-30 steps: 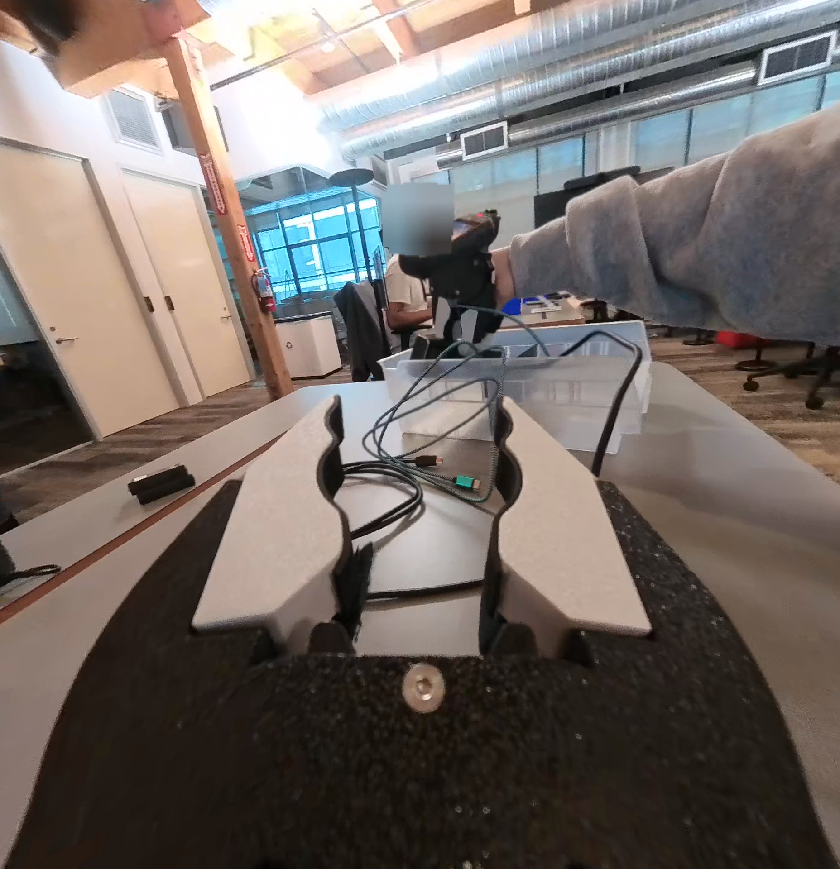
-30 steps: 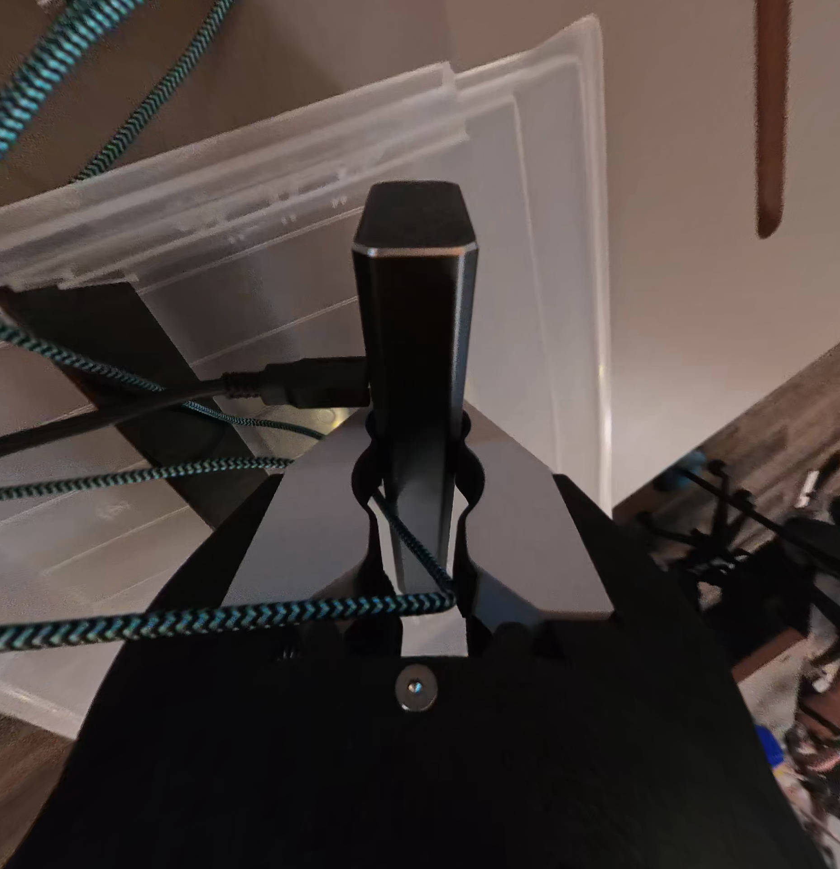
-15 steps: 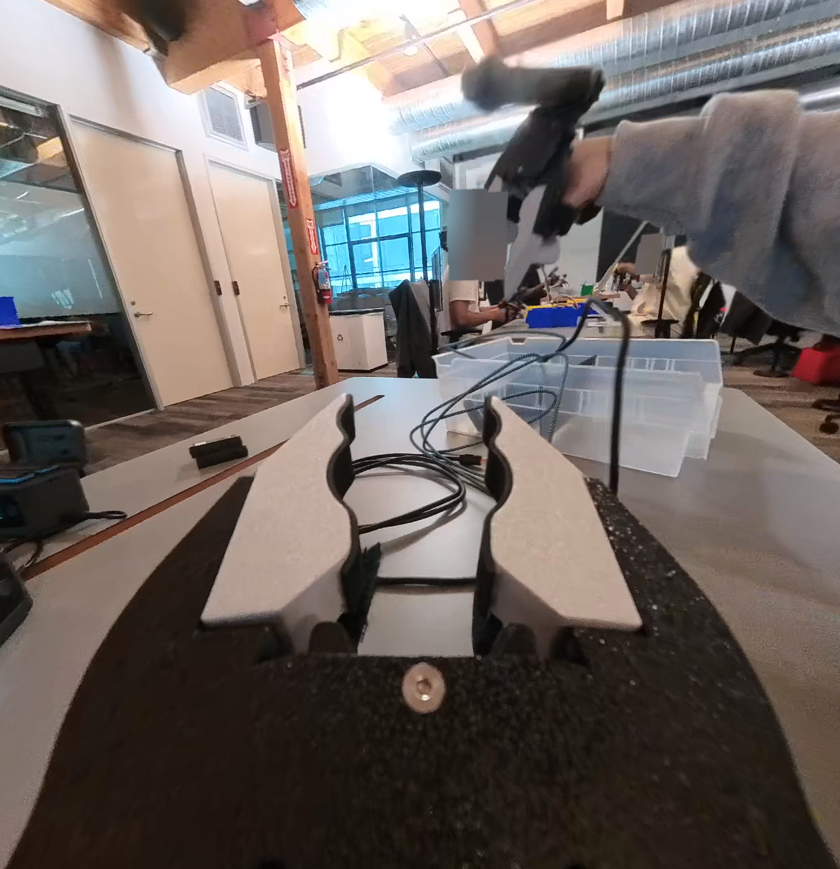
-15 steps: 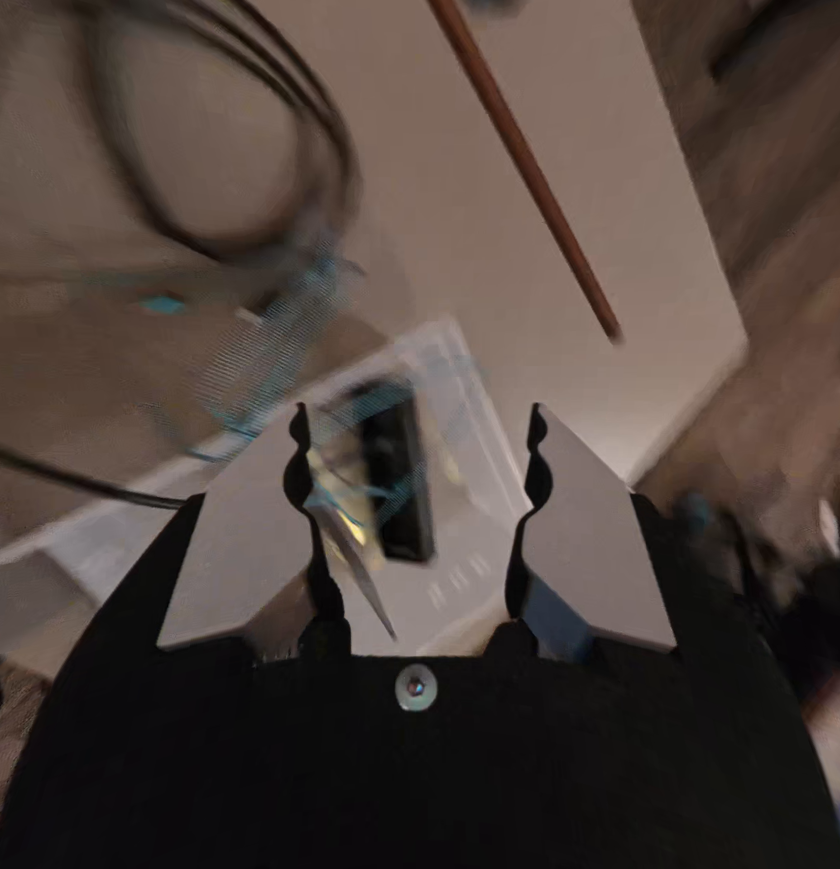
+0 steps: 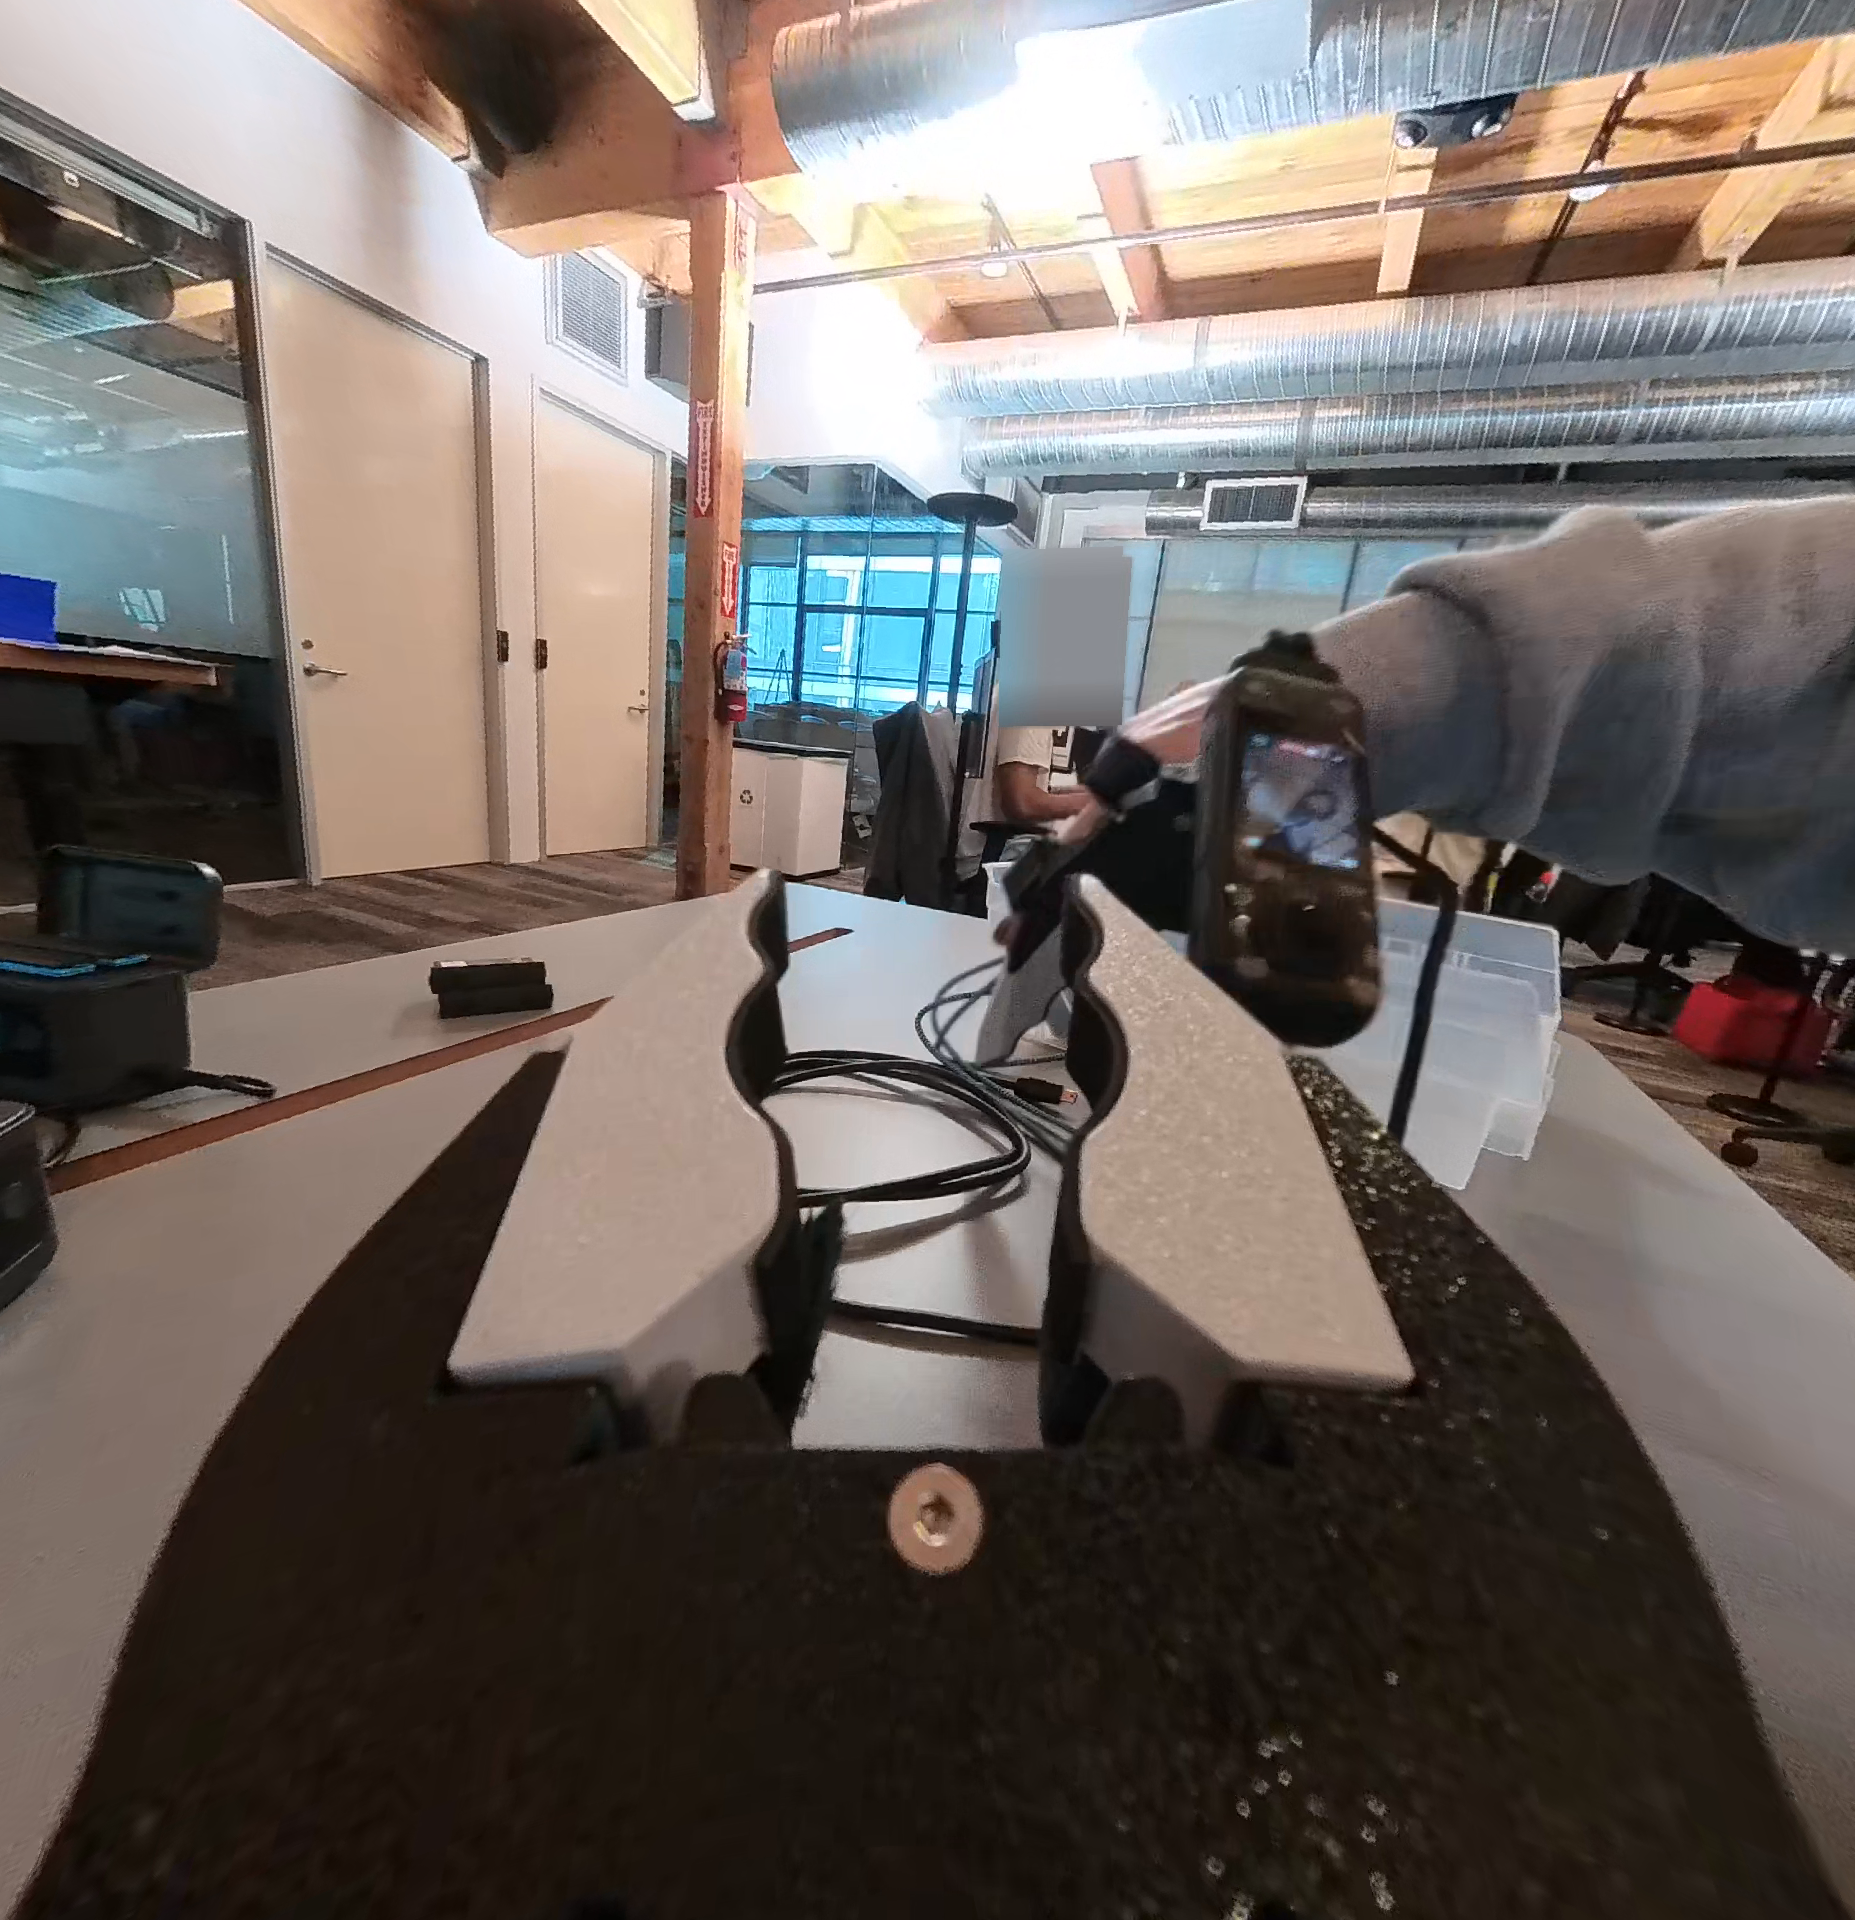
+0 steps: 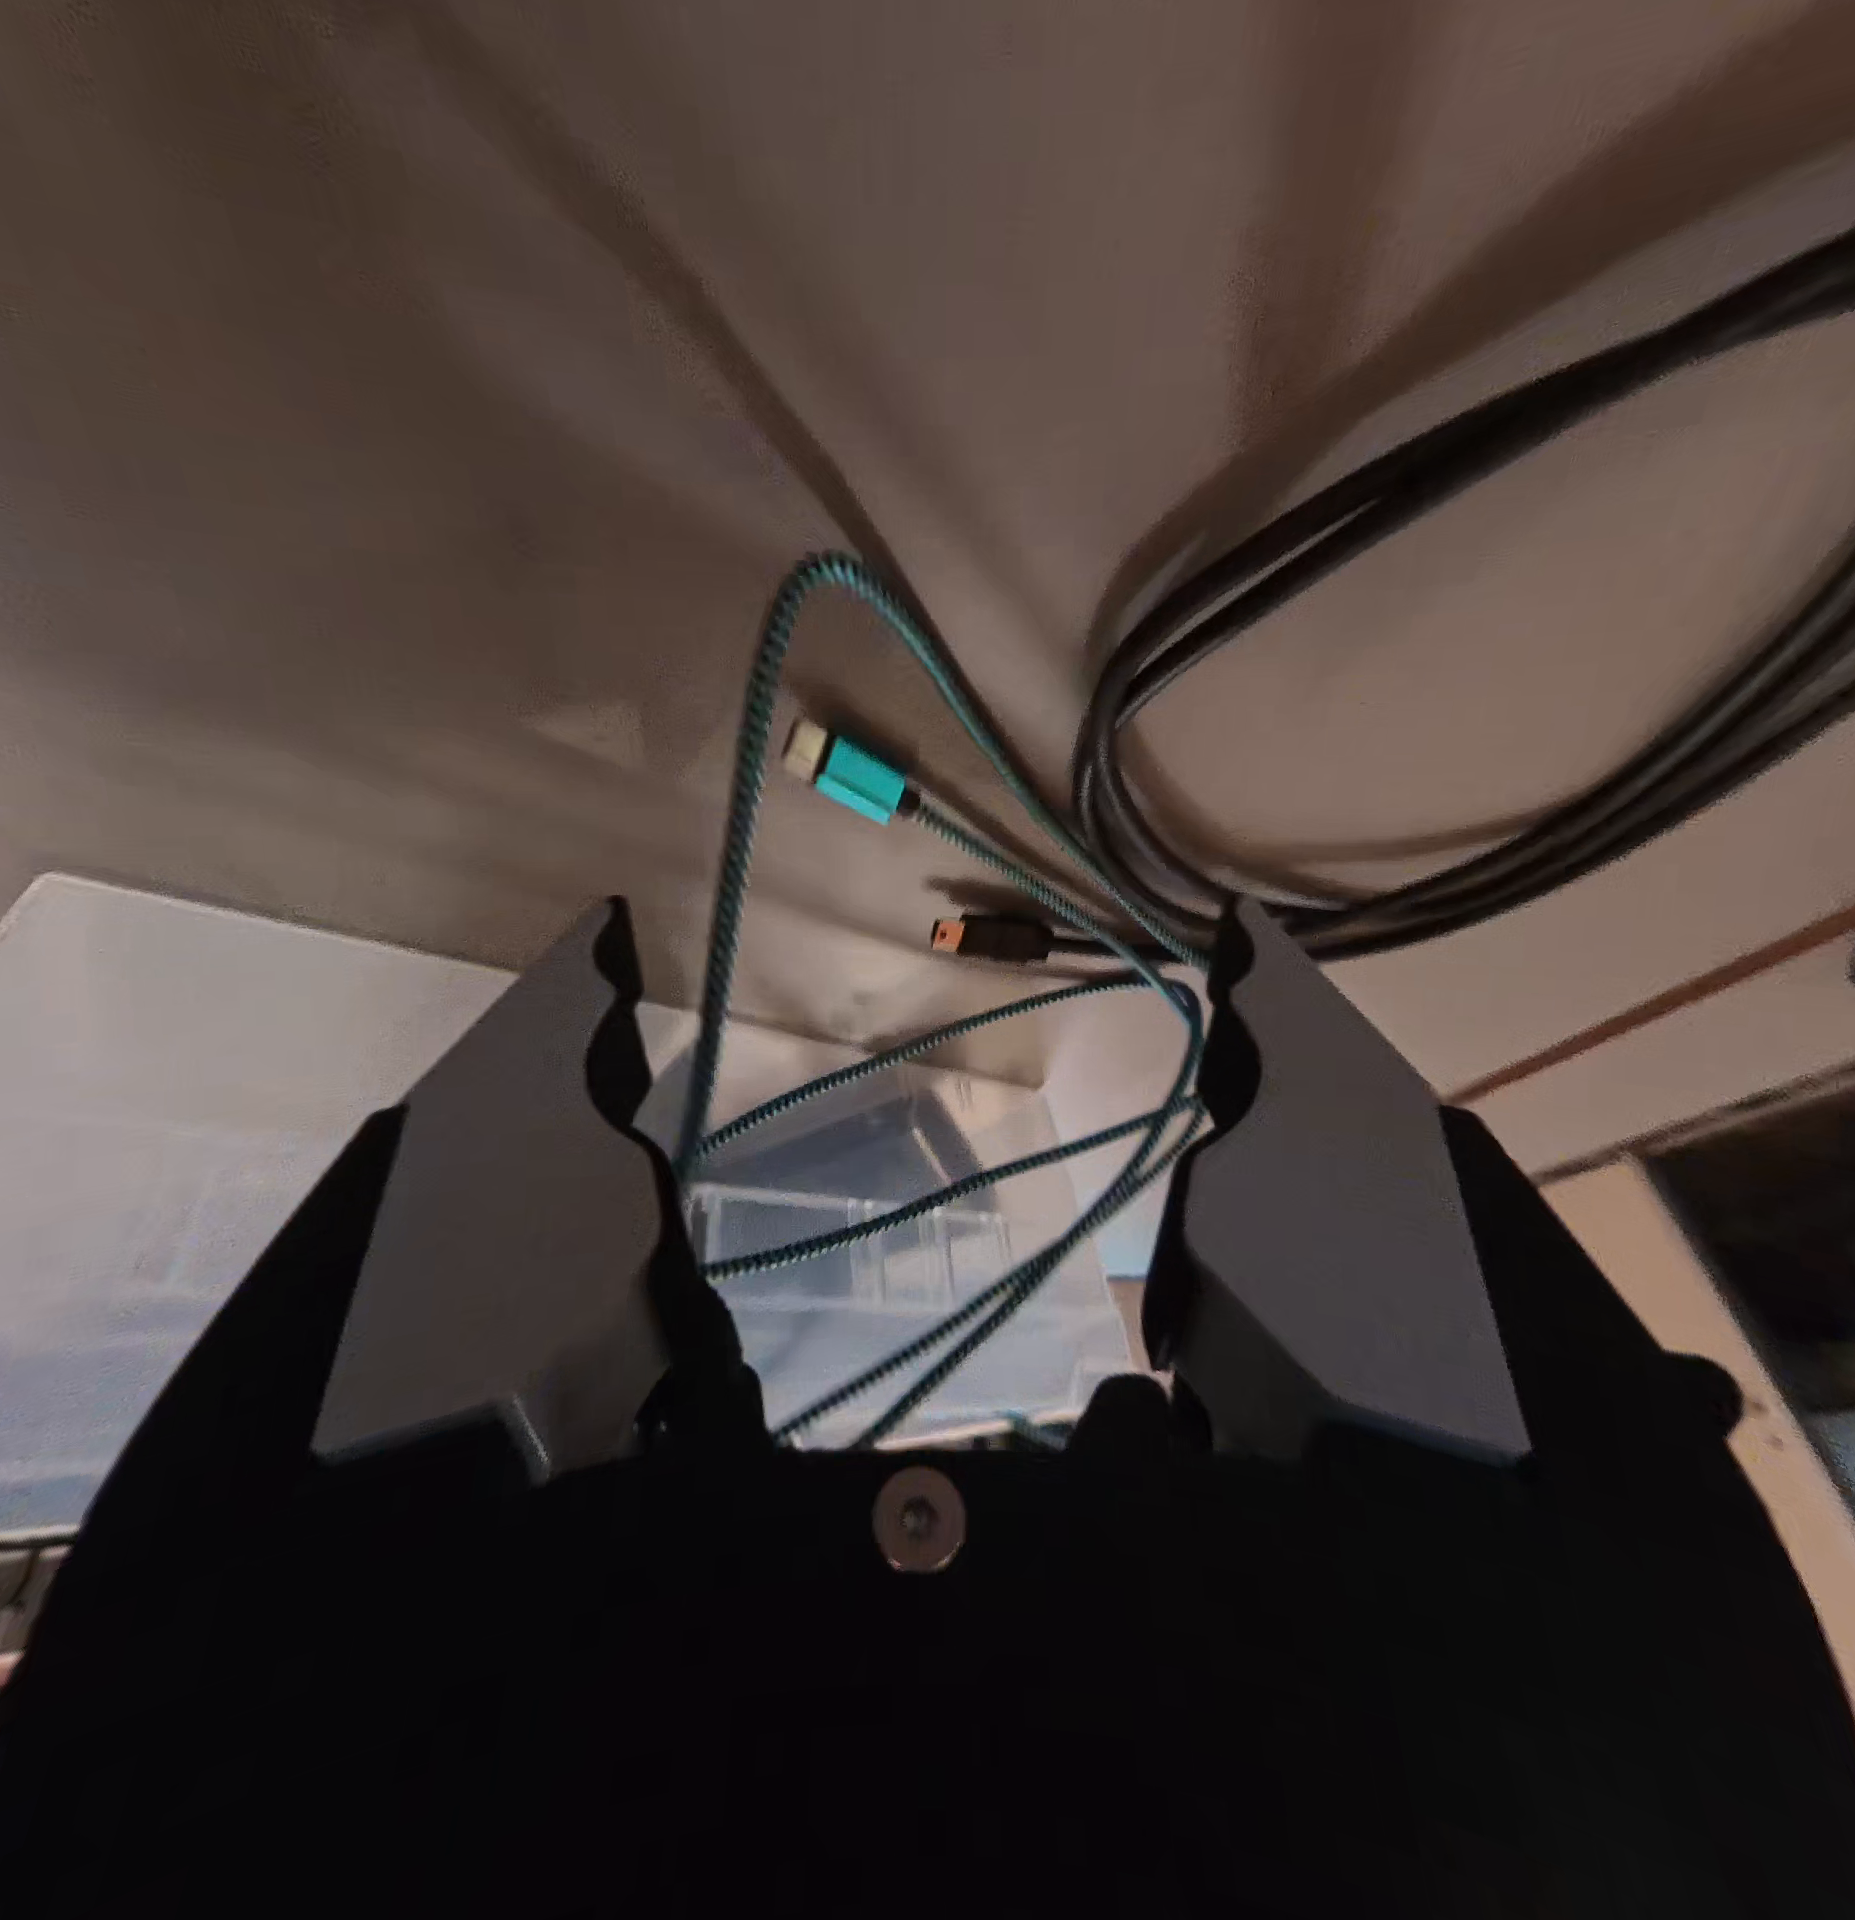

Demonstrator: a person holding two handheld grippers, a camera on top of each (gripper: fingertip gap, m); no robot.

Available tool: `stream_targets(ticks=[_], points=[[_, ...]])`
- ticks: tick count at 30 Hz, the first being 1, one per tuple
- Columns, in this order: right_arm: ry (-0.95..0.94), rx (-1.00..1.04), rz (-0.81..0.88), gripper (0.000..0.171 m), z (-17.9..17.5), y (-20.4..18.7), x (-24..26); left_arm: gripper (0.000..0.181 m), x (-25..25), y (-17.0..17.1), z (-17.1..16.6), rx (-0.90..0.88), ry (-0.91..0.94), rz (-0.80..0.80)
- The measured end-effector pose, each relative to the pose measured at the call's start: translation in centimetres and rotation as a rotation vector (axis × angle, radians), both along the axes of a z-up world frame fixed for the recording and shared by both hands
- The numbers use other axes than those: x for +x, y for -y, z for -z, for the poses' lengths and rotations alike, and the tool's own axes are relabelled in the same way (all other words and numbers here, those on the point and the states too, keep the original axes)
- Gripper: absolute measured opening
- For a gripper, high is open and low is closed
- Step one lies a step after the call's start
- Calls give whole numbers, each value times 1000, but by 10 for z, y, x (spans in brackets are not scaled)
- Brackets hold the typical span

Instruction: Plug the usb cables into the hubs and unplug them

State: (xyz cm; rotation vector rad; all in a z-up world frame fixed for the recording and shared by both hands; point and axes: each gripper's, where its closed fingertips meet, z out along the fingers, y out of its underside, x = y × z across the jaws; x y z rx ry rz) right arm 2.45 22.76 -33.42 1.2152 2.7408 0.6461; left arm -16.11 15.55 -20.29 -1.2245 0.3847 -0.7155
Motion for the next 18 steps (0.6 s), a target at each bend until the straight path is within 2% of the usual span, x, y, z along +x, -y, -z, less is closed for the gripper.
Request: stream_targets(ticks=[4,7,11,13,16,18], points=[[-26,-77,91,79,17,-10,-9,50,6,1,1,-1,-19,22],[-18,-129,149,68,23,-14,-10,49,11,2,3,-2,-48,33],[-58,-172,207,41,22,-17,-17,48,17,1,6,-6,-72,48],[-69,-171,233,14,22,-16,-18,48,20,1,7,-13,-76,59],[-48,-98,195,5,16,-18,-14,47,22,2,8,-15,-81,67],[-94,-72,175,2,-1,-14,-18,46,21,2,8,-11,-84,64]])
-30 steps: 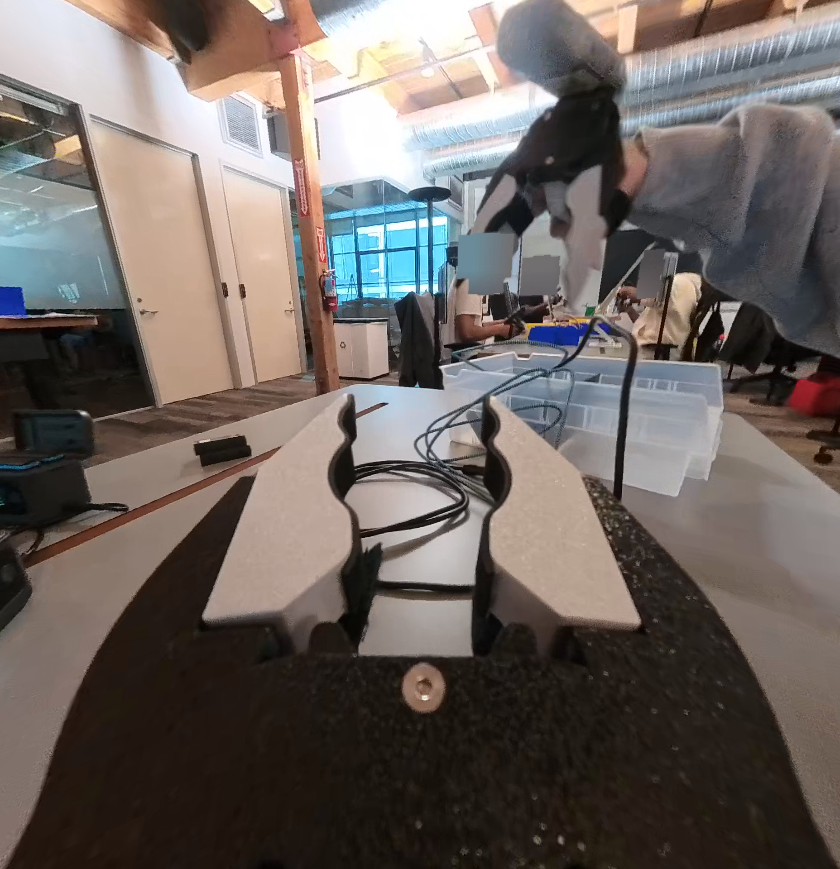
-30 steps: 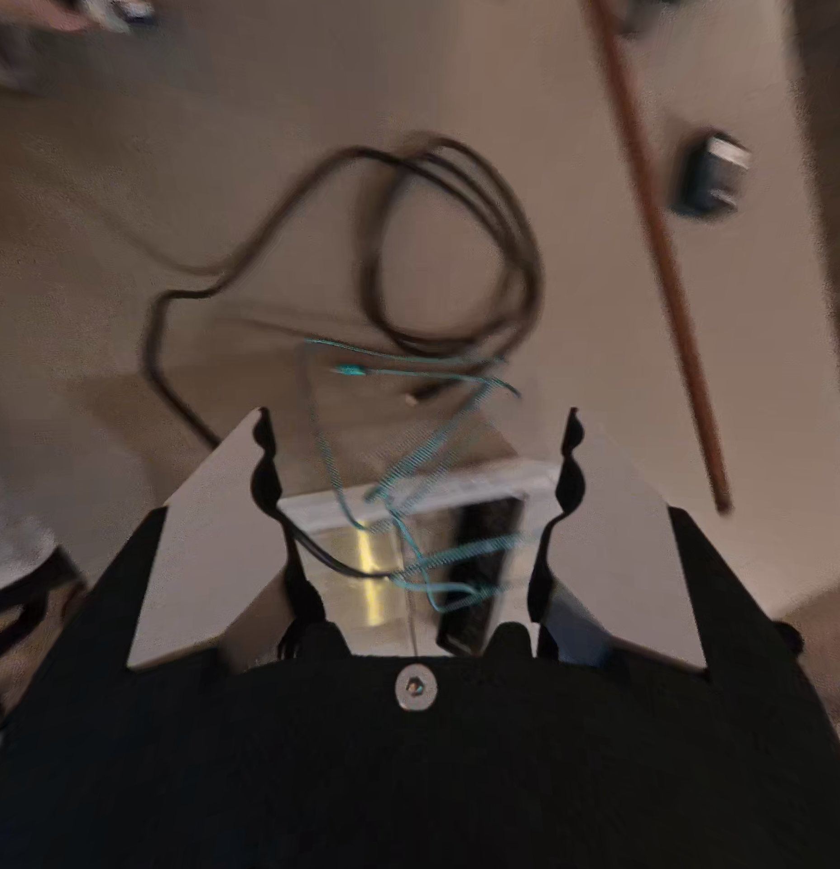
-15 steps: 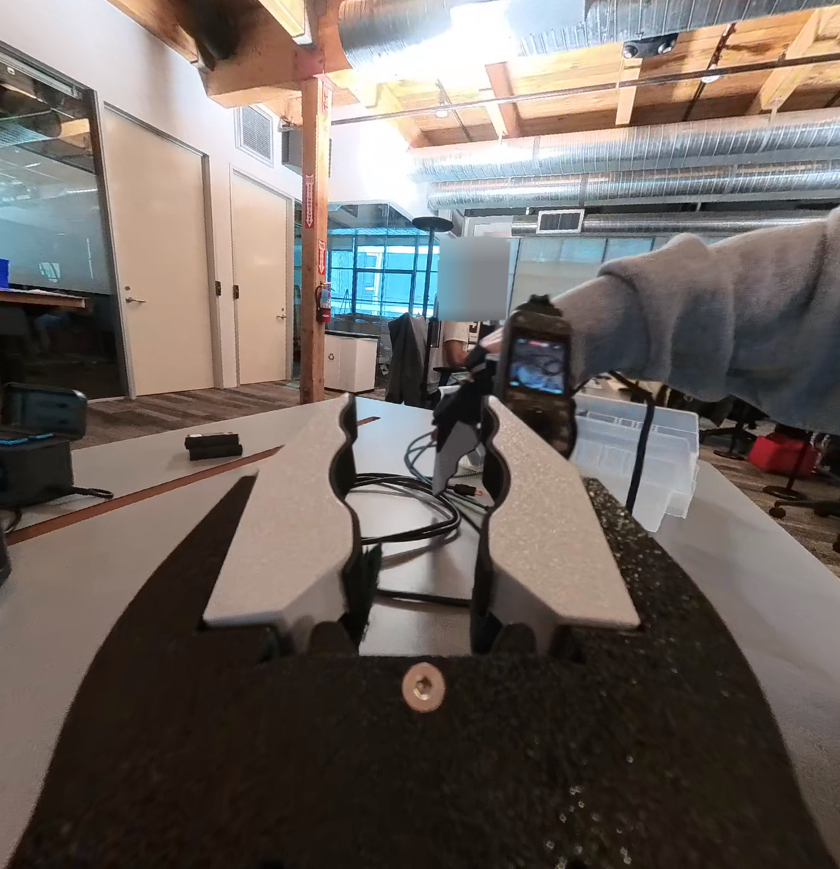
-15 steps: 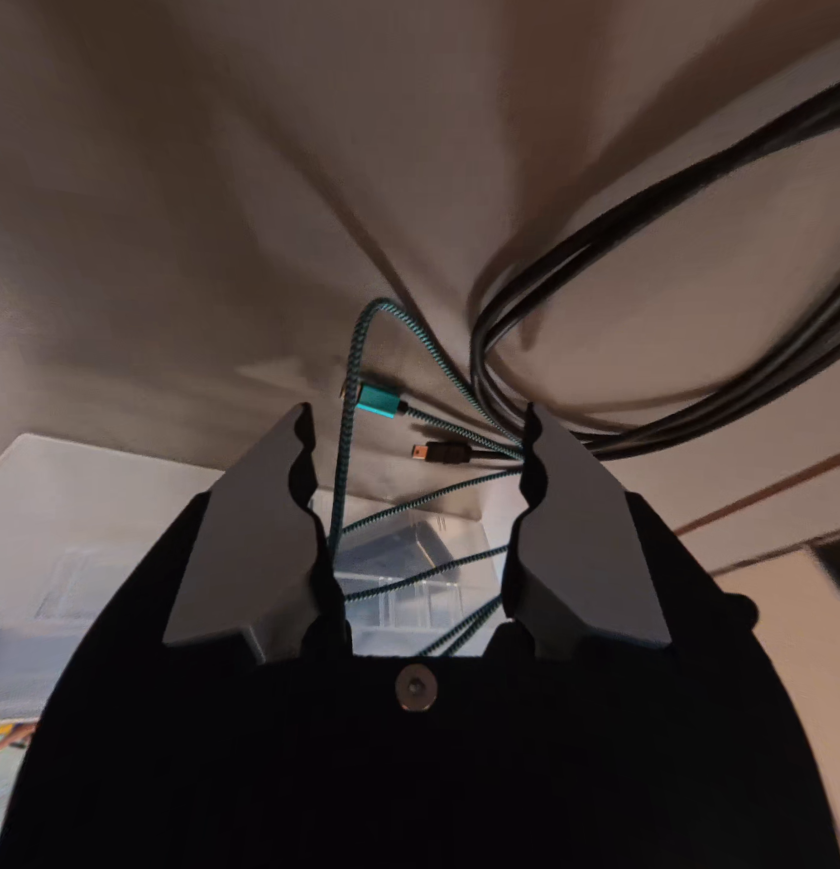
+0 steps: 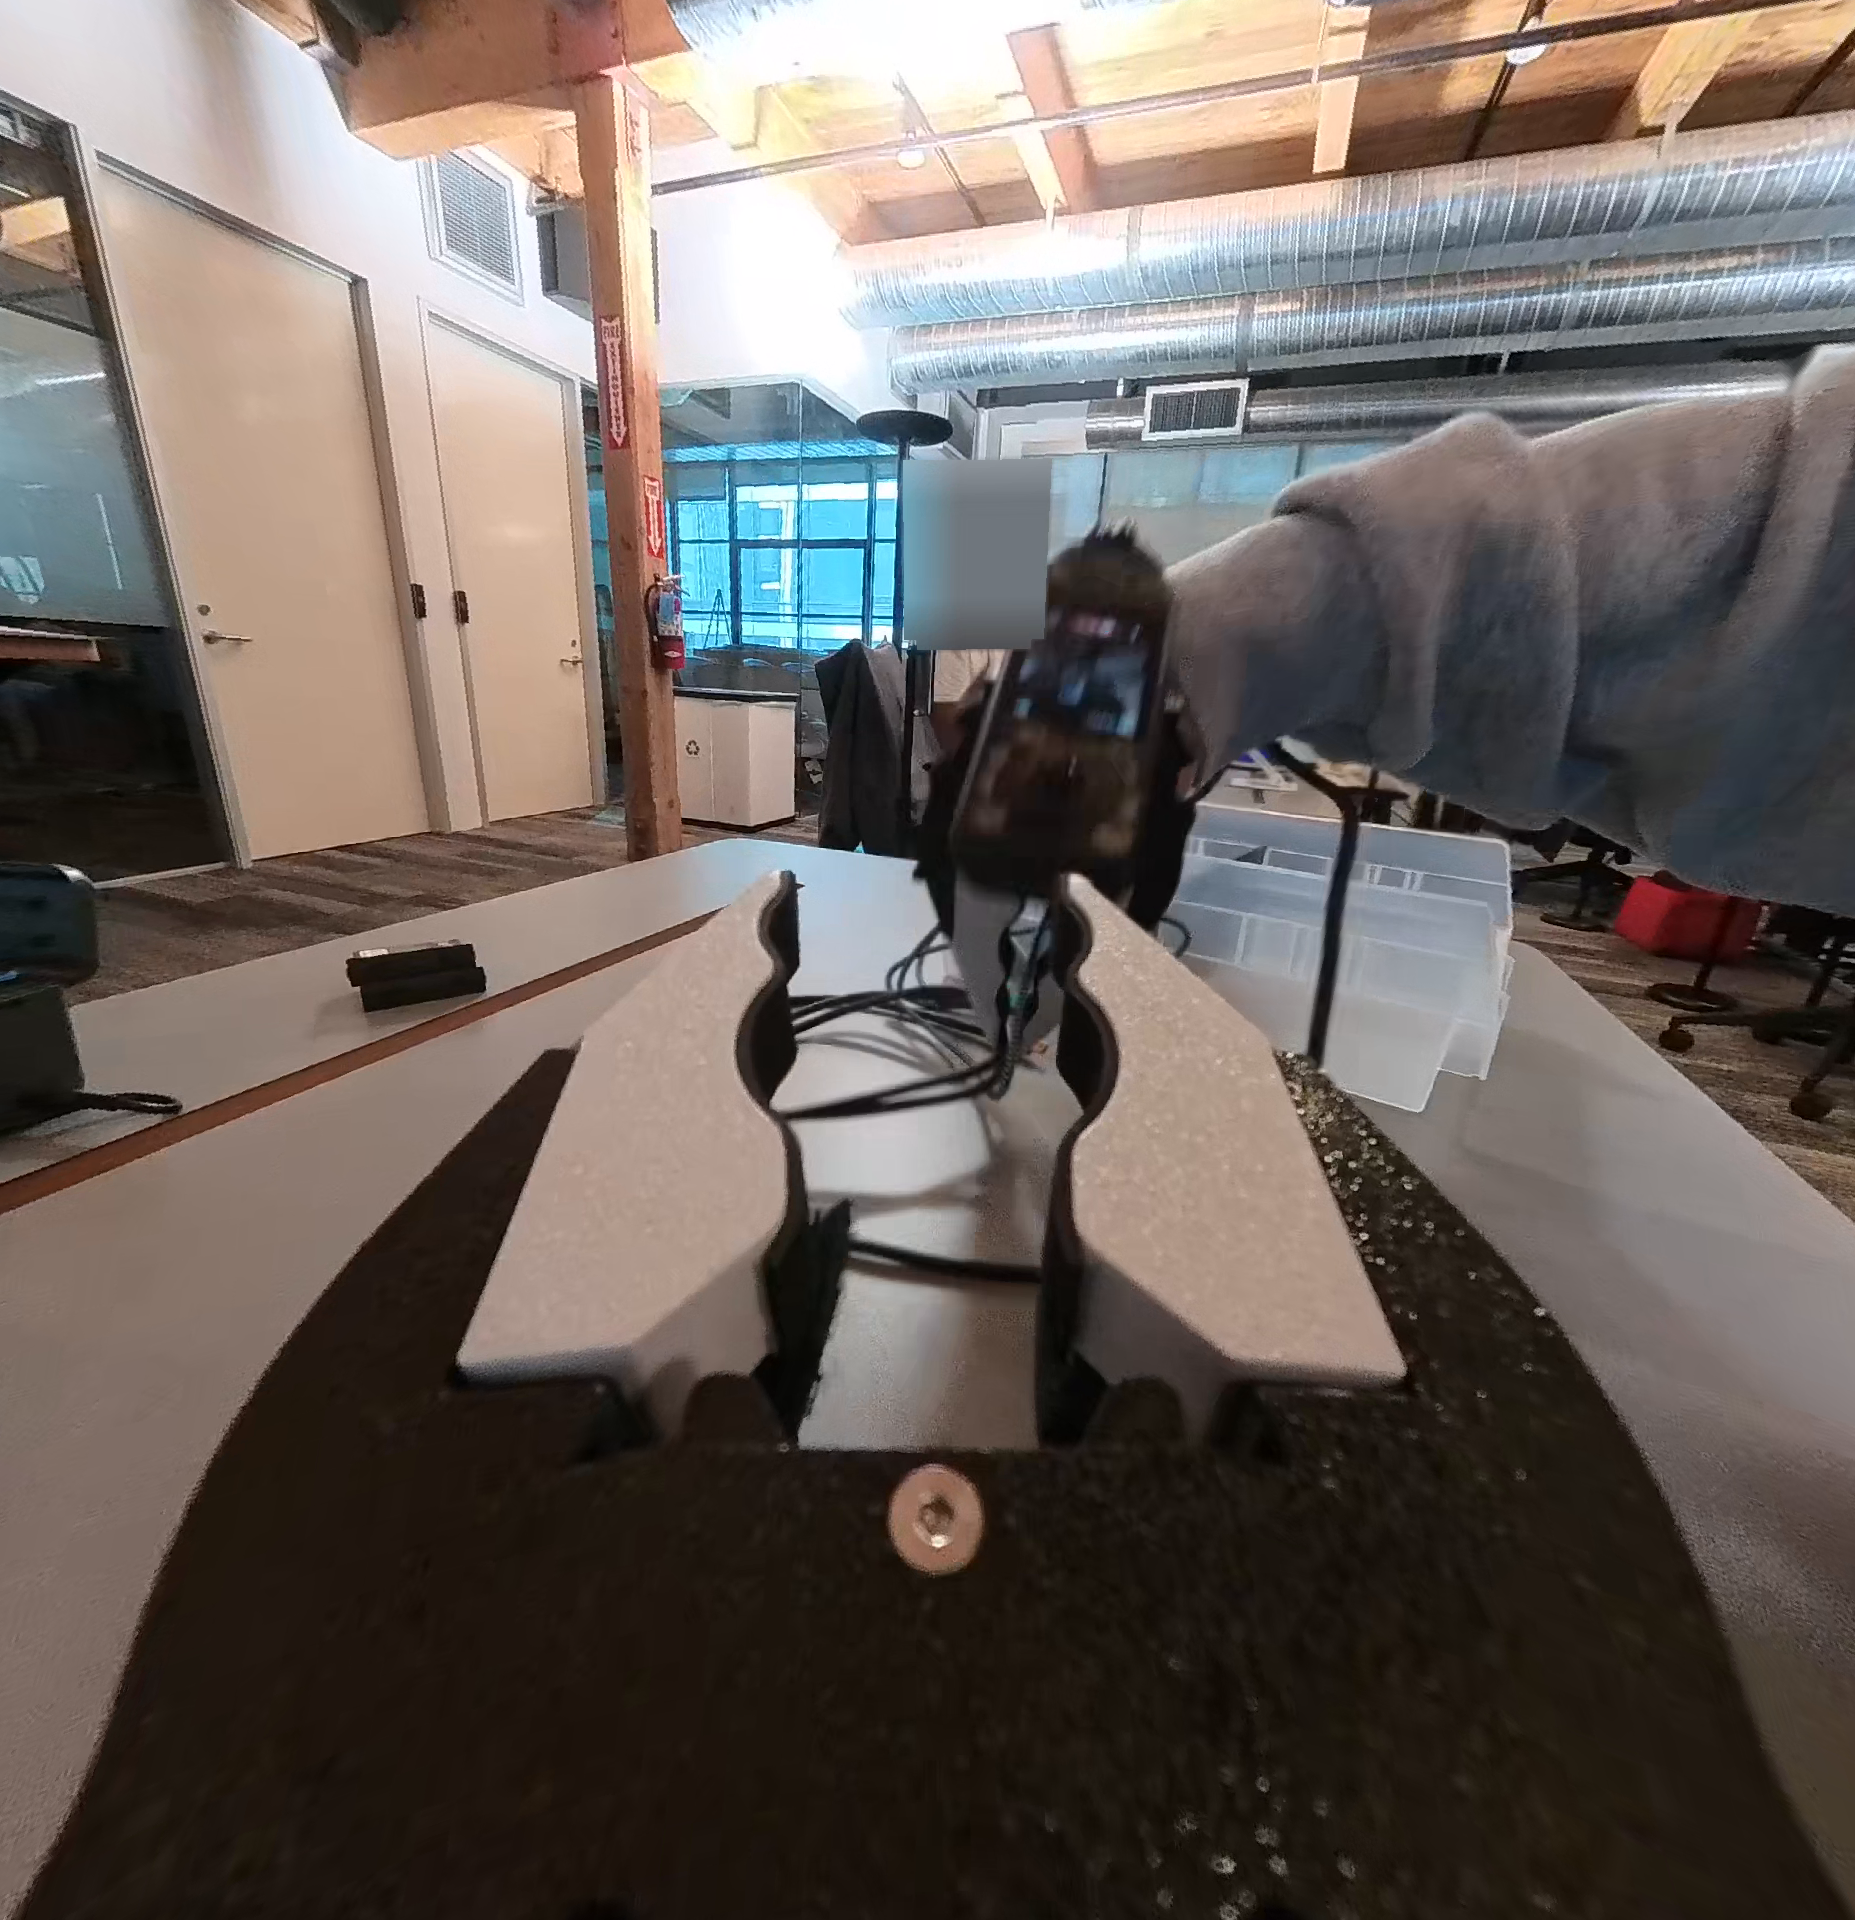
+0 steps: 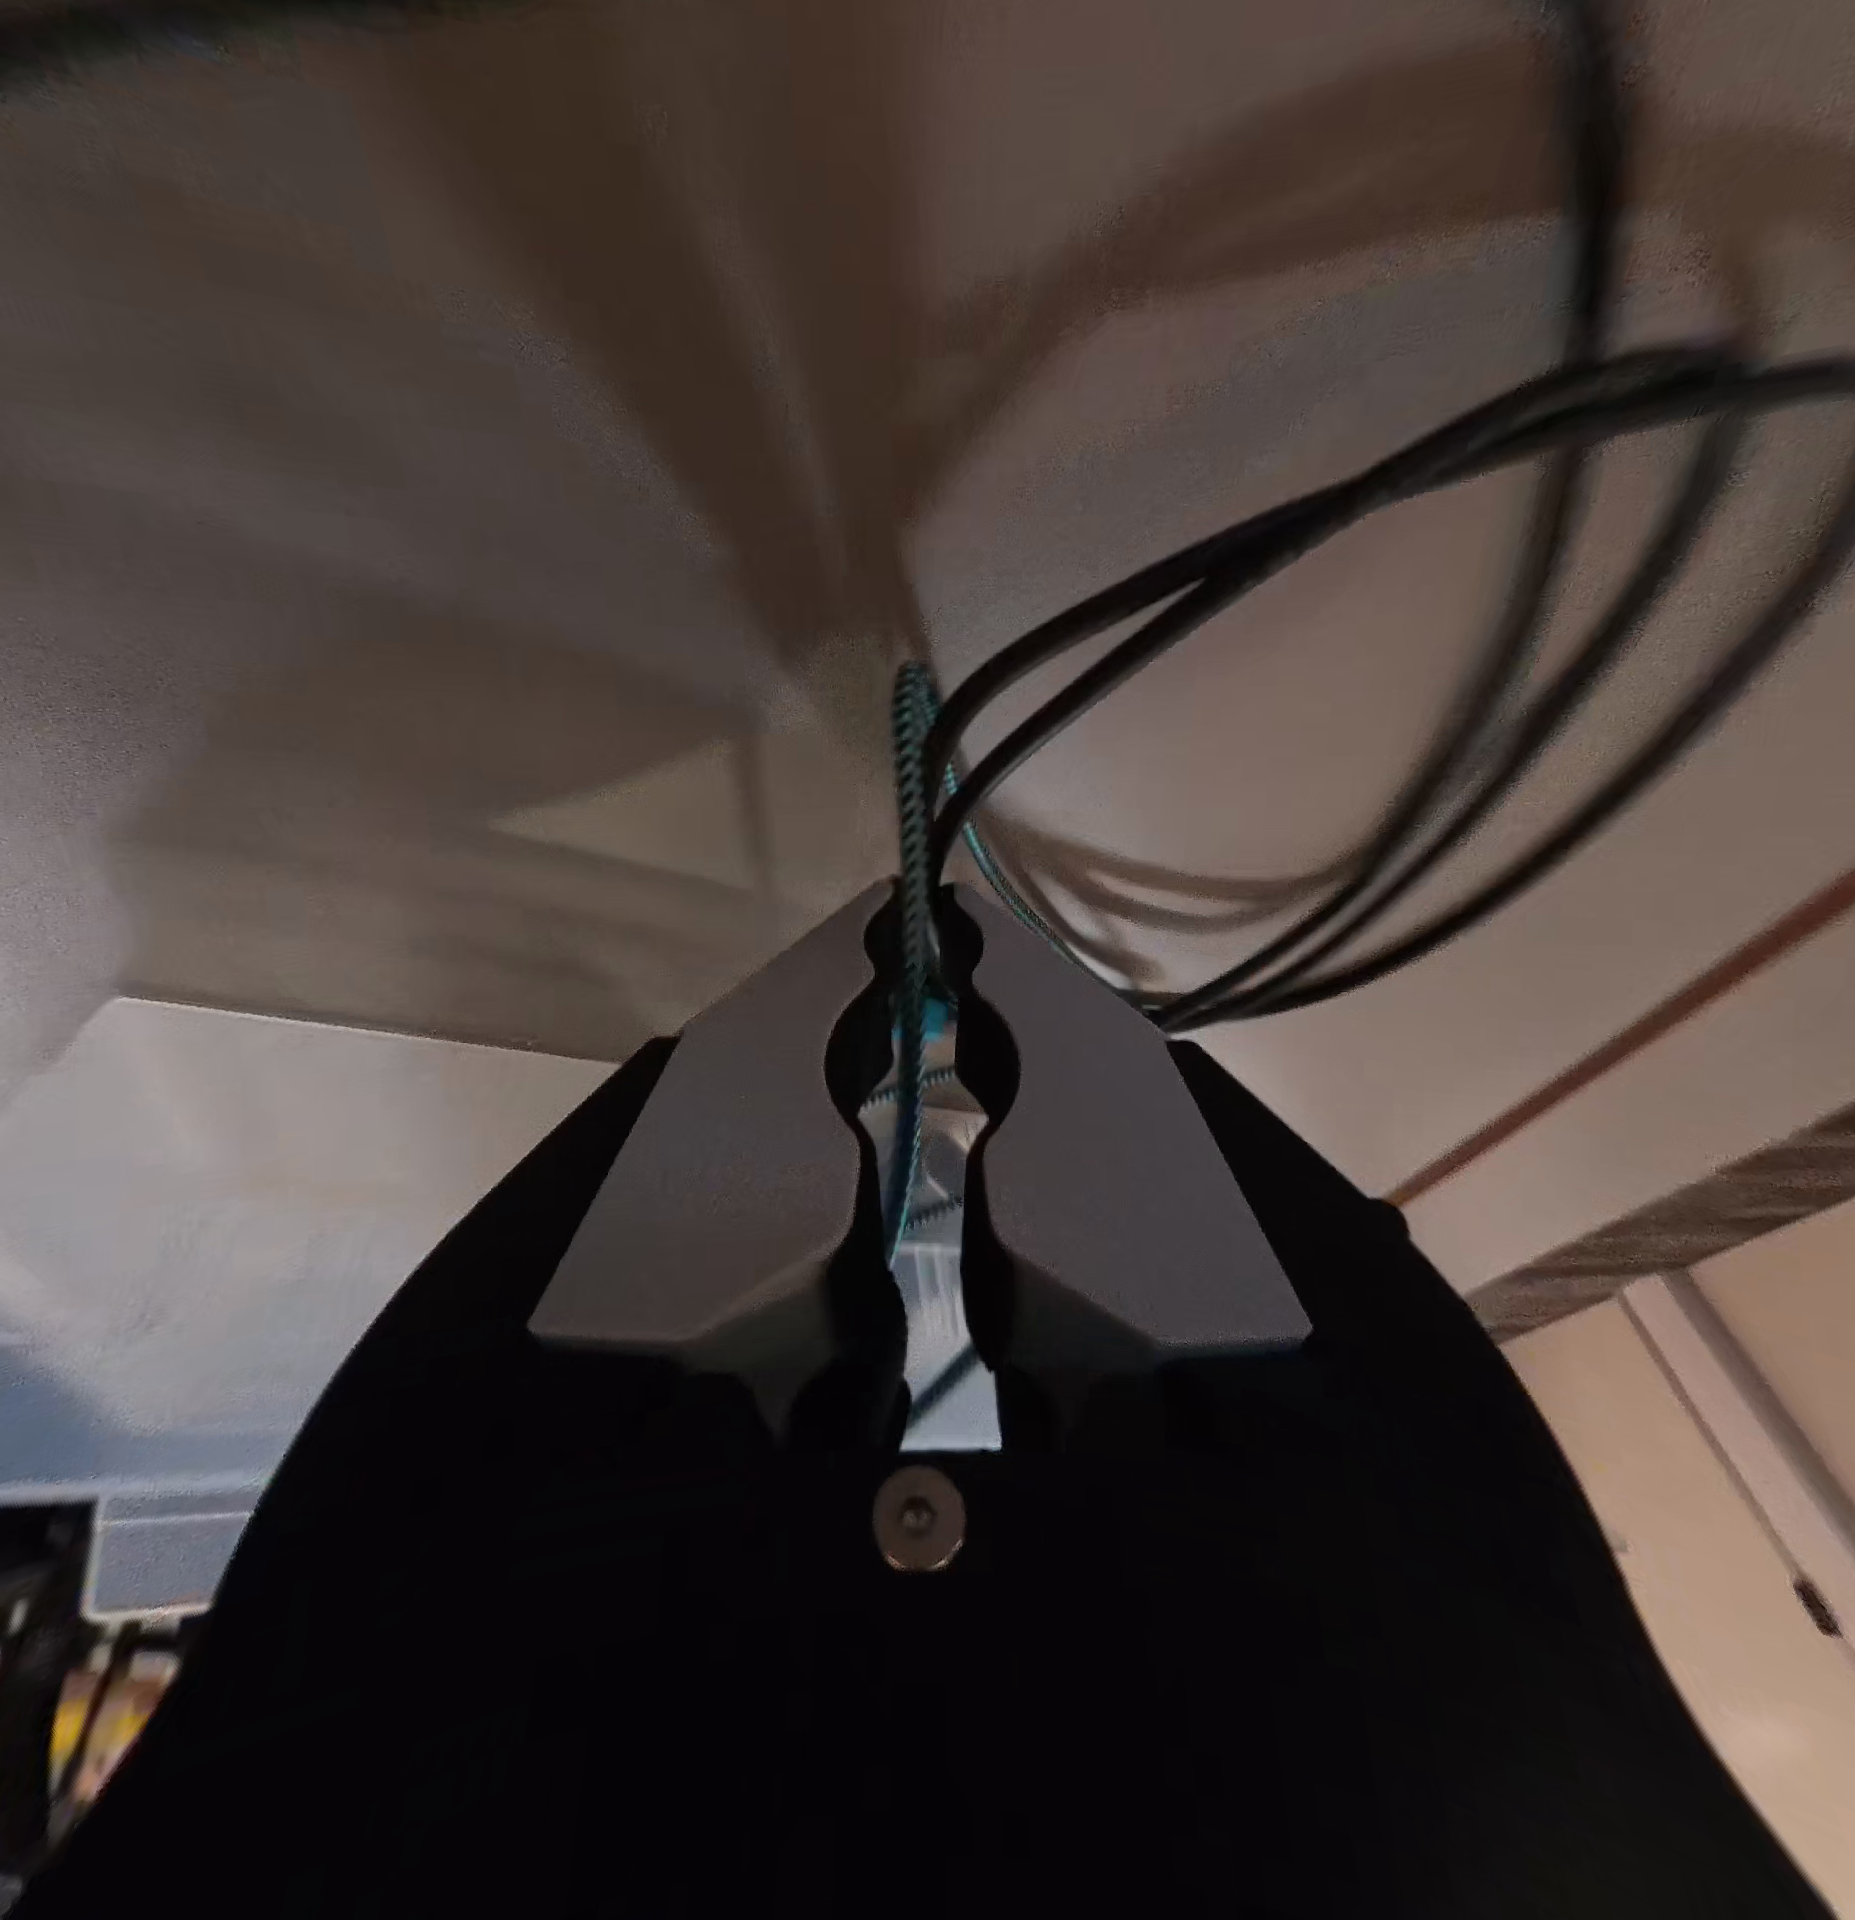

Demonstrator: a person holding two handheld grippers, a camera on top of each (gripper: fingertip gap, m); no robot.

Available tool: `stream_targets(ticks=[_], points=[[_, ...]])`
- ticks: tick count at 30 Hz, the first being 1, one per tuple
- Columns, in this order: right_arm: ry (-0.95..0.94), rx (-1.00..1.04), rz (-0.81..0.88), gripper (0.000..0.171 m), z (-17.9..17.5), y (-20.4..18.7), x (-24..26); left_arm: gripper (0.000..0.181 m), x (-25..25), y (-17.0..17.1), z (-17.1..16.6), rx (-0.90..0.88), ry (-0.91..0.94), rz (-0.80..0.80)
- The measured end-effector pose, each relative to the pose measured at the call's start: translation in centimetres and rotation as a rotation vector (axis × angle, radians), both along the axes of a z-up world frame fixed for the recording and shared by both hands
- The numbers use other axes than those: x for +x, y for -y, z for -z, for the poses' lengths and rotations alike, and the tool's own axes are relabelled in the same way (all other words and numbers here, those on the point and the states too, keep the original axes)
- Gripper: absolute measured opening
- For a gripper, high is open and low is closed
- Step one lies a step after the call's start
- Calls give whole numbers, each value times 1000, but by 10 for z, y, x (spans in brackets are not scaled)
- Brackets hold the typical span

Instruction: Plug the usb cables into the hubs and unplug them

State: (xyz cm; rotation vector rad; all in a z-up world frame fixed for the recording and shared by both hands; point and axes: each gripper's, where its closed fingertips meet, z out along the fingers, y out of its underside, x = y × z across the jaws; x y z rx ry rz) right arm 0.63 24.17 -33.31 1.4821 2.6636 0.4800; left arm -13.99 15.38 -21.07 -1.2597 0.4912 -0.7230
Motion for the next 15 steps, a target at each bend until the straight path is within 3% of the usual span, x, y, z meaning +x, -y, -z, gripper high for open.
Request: stream_targets(ticks=[3,7,15], points=[[-173,44,35,2,-54,1,-12,46,-1,0,0,-2,6,0],[-371,183,99,2,-153,-15,1,46,1,-1,2,-14,8,10],[-412,676,248,2,-325,-62,106,45,1,-2,5,-24,6,11]])
